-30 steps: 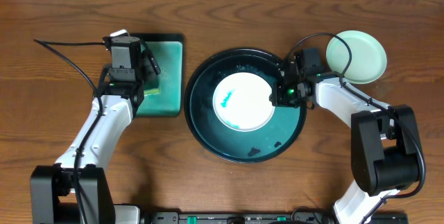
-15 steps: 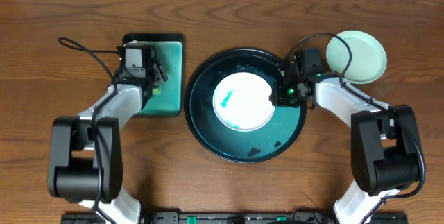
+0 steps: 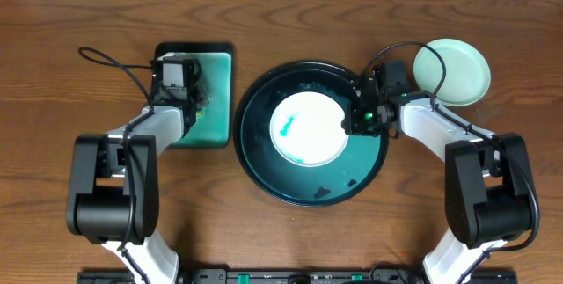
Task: Clean dirty plates on tray and stack at the side
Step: 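Lift the green sponge from the basin with the left gripper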
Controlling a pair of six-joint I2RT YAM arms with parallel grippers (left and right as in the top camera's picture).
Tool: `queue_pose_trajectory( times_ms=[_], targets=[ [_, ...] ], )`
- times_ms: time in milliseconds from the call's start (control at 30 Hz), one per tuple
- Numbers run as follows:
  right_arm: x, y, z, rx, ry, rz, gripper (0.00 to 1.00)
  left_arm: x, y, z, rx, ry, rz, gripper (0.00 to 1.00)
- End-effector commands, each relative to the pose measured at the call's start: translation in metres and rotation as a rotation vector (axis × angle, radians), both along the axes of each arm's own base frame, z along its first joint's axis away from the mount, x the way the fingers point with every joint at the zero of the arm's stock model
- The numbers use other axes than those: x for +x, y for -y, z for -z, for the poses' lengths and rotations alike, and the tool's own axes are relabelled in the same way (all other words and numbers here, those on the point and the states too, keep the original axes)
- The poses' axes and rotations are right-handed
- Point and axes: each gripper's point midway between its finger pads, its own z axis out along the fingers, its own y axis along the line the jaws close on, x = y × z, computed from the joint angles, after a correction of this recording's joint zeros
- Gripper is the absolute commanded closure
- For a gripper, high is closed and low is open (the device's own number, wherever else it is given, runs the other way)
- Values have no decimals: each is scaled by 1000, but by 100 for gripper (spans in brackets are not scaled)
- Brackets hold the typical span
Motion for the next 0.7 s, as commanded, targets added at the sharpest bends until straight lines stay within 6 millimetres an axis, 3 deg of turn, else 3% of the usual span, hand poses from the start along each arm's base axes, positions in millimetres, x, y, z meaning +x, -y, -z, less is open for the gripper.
queue_pose_trajectory(
  times_ms=[0,100,233,500,600,667],
  targets=[
    [-7,4,24,-63,-36,-10,99,0,-3,7,12,-4,-12,74],
    [-7,4,24,-63,-36,-11,99,5,-3,2,11,24,-12,92],
    [-7,3,24,-63,-36,-13,99,8,-3,-21,8,72,-13,93],
    [-9,-2,22,-32,-41,-22,99,3,1,-93,-12,188,-2,93],
    [-10,-6,20,-14,-46,-31,99,-5,0,-103,-38,192,-30,93],
    [-10,-7,21,-19,-44,-33,99,-11,0,-98,-67,167,-63,93]
  ],
)
